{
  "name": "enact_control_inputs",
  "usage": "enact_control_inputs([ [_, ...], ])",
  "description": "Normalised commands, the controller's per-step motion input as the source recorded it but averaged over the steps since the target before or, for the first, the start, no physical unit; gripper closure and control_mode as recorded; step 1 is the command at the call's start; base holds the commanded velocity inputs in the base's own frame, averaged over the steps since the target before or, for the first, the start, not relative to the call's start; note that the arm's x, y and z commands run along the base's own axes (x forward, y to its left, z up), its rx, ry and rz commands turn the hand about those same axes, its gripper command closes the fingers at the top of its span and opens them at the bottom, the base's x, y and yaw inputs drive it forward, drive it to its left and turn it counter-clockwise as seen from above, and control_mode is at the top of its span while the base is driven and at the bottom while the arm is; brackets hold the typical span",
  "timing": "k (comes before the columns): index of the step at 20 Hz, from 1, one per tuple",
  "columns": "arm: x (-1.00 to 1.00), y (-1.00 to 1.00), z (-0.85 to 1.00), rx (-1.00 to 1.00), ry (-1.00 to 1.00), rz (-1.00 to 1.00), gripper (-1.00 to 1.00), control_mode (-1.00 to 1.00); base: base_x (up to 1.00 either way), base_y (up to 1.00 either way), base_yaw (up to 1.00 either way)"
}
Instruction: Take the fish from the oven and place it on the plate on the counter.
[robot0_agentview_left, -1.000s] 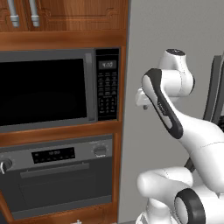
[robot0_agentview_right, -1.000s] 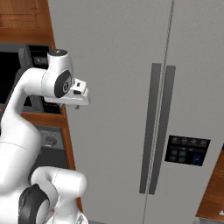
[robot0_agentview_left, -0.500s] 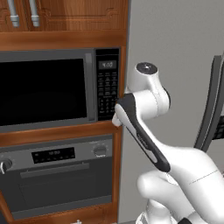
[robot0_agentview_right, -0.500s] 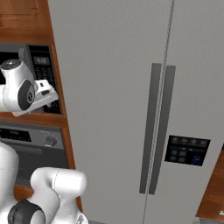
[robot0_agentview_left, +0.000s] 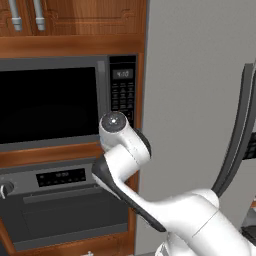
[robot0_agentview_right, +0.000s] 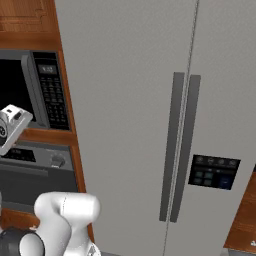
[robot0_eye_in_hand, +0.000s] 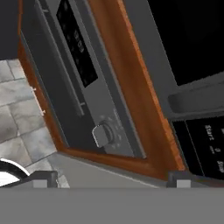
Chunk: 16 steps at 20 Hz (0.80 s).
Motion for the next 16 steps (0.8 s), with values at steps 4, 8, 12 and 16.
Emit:
enact_control_inputs([
  [4, 0.06, 1.00, -0.90, -0.44, -0.12, 0.11, -1.00, -1.00, 0.00, 0.00, 0.00],
  [8, 0.15, 1.00, -0.98, -0.47, -0.06, 0.00, -1.00, -1.00, 0.00, 0.00, 0.00],
  [12, 0.22, 1.00, -0.79, -0.34, -0.09, 0.00, -1.00, -1.00, 0.00, 0.00, 0.00],
  [16, 0.19, 0.92, -0.57, -0.22, -0.17, 0.00, -1.00, -1.00, 0.00, 0.00, 0.00],
])
